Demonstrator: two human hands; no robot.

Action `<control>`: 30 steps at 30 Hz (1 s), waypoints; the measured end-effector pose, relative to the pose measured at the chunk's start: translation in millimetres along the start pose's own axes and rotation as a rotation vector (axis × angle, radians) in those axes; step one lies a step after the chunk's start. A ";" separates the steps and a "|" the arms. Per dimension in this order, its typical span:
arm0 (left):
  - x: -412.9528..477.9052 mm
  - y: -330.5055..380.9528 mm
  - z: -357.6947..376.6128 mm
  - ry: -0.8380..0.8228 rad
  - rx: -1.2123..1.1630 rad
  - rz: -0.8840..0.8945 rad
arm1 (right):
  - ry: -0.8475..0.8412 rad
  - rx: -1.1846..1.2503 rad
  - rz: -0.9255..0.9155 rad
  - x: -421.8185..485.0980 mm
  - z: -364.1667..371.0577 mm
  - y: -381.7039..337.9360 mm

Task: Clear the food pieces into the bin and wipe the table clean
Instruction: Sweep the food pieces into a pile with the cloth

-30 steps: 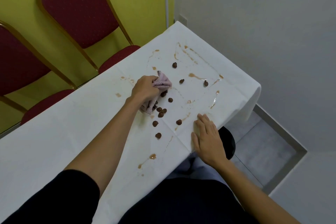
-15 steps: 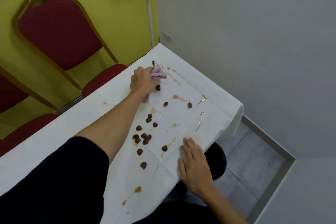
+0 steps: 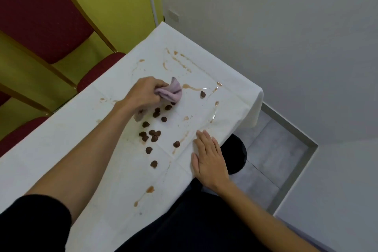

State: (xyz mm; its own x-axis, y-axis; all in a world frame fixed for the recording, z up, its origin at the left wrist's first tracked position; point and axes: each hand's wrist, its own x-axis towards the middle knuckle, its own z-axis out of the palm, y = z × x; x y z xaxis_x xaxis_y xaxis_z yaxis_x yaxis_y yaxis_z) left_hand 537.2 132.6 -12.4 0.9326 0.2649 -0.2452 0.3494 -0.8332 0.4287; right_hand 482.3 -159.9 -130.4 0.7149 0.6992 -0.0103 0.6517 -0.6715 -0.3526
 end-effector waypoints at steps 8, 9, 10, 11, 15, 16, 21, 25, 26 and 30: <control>46.7 46.0 9.5 0.125 -0.039 0.093 | -0.020 -0.068 -0.032 -2.2 -5.6 0.9; 53.2 54.9 16.2 0.101 -0.018 0.124 | -0.016 -0.069 -0.037 -2.4 -7.2 1.6; 58.5 63.4 23.6 0.078 0.008 0.145 | -0.010 -0.068 -0.041 -2.9 -8.9 2.3; 62.9 71.0 30.9 0.056 0.035 0.159 | -0.004 -0.065 -0.044 -3.4 -10.3 3.0; 64.2 89.5 43.4 -0.051 0.136 0.211 | 0.007 -0.035 -0.044 -6.0 -12.0 4.3; 62.6 89.1 41.8 -0.088 0.148 0.223 | 0.007 -0.035 -0.043 -6.5 -12.2 4.4; 40.6 65.9 22.3 -0.316 0.181 0.243 | -0.001 -0.039 -0.048 -8.9 -10.4 6.2; 16.8 35.7 0.8 -0.412 0.126 0.147 | 0.003 -0.016 -0.044 -9.2 -7.5 7.2; 15.1 27.9 -5.5 -0.367 0.089 0.123 | 0.003 -0.011 -0.043 -9.4 -7.4 6.8; 20.0 10.7 -18.3 -0.043 -0.027 0.087 | -0.012 -0.003 -0.040 -9.5 -9.0 5.7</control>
State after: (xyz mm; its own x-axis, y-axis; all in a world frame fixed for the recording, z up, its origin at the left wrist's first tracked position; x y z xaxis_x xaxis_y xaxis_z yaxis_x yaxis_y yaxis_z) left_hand 561.3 137.9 3.2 0.9551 0.1702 -0.2427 0.2697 -0.8385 0.4735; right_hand 481.5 -172.6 -123.9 0.6850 0.7285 -0.0074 0.6805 -0.6435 -0.3505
